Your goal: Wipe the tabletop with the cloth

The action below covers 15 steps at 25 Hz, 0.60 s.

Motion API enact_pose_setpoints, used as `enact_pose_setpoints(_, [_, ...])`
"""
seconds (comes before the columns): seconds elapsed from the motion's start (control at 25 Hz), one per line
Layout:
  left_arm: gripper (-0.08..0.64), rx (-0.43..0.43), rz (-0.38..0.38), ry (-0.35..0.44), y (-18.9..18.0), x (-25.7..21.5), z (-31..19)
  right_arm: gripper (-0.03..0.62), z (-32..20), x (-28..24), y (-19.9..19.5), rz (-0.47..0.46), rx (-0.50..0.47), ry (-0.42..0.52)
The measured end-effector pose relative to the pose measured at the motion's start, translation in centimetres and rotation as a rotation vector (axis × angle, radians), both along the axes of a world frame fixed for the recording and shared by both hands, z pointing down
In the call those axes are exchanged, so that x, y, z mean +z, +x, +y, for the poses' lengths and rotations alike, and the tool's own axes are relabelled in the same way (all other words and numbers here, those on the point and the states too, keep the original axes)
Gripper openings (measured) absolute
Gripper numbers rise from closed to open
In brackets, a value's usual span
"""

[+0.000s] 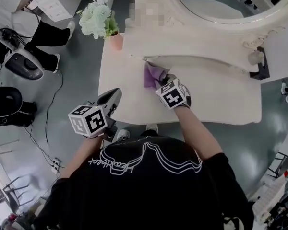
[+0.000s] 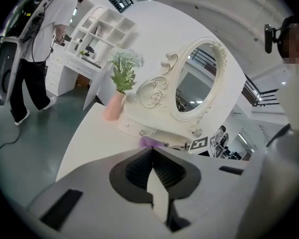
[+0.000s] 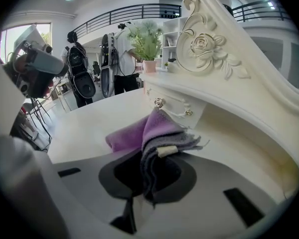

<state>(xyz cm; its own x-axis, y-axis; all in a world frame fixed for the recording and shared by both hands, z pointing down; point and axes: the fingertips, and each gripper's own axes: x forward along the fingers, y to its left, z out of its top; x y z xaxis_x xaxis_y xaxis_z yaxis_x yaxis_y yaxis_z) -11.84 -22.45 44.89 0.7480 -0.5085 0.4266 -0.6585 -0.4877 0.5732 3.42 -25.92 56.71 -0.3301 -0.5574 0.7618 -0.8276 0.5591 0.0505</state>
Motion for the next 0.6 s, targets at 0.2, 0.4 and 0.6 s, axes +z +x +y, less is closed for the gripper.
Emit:
enact_pose_setpoints(0.2, [0.003, -0.019, 0.001, 0.006, 1.4, -0.3, 0.5, 0.049, 0.2, 0.0, 2.0, 0.002, -0.008, -0.002])
enact_pose_setpoints(0.4, [0.005, 0.007, 0.007, -0.004, 1.7, 0.1, 0.8, 0.048, 0.4, 0.2, 3.7, 0.008, 0.036, -0.002])
enact_pose_setpoints(0.6, [0.003, 0.05, 0.036, -0.028, 1.5, 1.0, 0.1, 0.049, 0.3, 0.1, 4.8, 0.038, 0.085, -0.006])
